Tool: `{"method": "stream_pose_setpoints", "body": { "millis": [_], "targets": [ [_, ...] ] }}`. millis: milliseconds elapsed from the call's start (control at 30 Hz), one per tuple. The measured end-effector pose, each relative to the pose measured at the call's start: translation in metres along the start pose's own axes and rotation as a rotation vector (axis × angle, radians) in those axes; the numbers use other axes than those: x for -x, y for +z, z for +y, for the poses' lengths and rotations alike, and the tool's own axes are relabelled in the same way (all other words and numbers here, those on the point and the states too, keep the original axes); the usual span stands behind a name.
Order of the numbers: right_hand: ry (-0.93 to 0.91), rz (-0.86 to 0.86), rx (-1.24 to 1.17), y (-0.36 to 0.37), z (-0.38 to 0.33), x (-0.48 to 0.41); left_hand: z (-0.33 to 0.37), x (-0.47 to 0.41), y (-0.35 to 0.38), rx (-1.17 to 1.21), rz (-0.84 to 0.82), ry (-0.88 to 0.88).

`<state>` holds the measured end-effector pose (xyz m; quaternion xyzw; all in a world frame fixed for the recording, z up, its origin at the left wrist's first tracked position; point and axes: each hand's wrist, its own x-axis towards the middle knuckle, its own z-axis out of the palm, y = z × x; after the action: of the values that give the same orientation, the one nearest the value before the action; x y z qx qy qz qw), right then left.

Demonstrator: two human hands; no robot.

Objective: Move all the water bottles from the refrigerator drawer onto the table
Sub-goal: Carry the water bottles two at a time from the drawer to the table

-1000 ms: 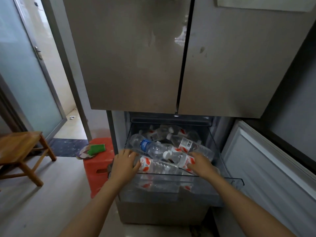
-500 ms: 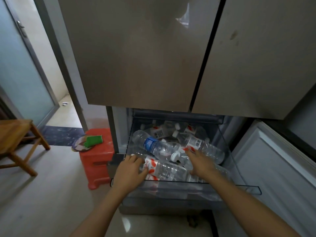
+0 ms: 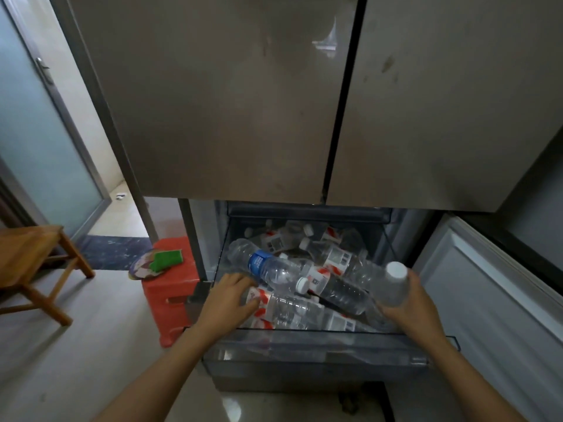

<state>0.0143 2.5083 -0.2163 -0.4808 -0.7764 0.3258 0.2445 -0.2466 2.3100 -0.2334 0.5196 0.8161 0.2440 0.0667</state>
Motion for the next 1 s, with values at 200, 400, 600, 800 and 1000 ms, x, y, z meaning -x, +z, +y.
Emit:
{"method": "stream_pose_setpoints", "body": {
  "millis": [200, 400, 600, 800, 1000],
  "targets": [
    [0.139, 0.027, -0.078, -0.002, 0.014, -0.001, 0.038, -0.075, 0.011, -0.469, -0.327, 0.181],
    [0.138, 0.032, -0.048, 0.003, 0.024, -0.002, 0.039, -0.103, 0.03, -0.57, -0.547, 0.293],
    [0.112, 0.024, -0.006, 0.002, 0.019, -0.001, 0.041, -0.111, 0.024, -0.599, -0.622, 0.358],
    [0.102, 0.01, 0.051, 0.002, 0.018, 0.0, 0.037, -0.108, 0.023, -0.732, -0.615, 0.452],
    [0.096, 0.006, 0.073, 0.001, 0.017, 0.001, 0.031, -0.095, 0.024, -0.723, -0.426, 0.45]
  ]
}}
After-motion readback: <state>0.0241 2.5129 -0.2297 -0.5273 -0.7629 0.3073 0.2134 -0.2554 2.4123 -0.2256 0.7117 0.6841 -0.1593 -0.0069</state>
